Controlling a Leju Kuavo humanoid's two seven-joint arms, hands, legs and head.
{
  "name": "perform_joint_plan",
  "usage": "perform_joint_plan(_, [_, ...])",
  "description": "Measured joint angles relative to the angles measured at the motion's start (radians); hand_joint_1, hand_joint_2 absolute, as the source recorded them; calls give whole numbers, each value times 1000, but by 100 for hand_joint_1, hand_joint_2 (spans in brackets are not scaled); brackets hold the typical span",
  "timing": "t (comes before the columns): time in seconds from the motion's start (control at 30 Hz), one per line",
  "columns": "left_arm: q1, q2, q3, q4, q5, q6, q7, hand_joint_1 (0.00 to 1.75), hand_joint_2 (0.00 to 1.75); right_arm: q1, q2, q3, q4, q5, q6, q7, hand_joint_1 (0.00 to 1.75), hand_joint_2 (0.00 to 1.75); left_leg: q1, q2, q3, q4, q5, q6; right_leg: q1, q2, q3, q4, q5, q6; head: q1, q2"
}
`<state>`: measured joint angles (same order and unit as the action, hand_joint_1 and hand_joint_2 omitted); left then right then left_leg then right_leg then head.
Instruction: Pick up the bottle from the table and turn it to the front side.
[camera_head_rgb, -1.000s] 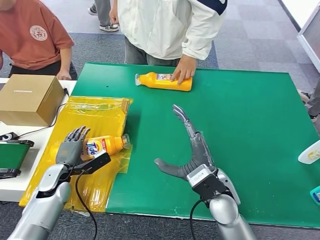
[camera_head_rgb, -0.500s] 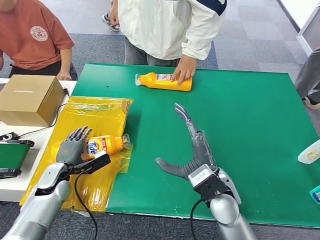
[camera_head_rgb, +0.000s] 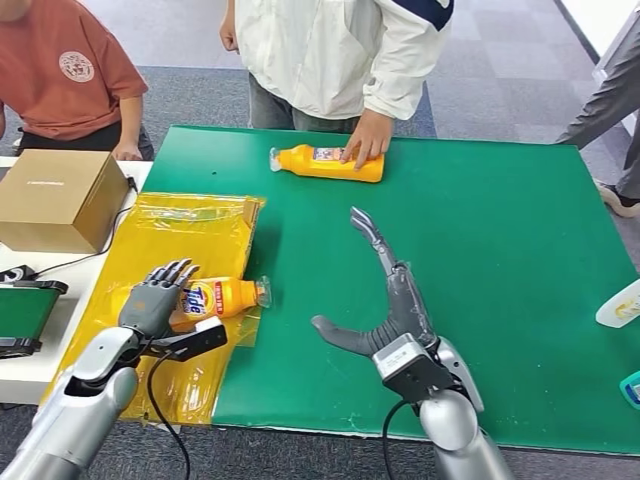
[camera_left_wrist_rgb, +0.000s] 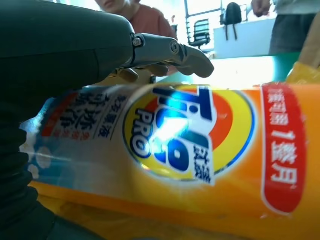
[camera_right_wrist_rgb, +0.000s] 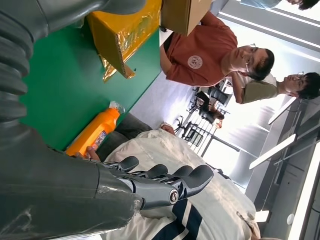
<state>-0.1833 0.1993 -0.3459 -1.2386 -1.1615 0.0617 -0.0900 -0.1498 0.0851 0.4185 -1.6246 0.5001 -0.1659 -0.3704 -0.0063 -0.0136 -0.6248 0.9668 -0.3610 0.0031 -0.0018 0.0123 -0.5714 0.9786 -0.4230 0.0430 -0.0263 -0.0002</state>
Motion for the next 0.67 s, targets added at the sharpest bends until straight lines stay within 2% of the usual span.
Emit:
perform_joint_plan(0.47, [57, 74, -55, -289, -3, -14, 16, 0, 0, 47, 0, -35, -36, 41, -16, 2, 0, 175, 0, 0, -3, 0, 0, 0, 0, 0, -2, 0, -1, 0, 0, 0])
perform_joint_plan(0.67, [128, 88, -49, -409, 82, 9, -17, 0, 0, 73, 0, -55, -59, 60, -29, 2, 0, 175, 0, 0, -3, 0, -1, 0, 0, 0, -2, 0, -1, -1, 0, 0])
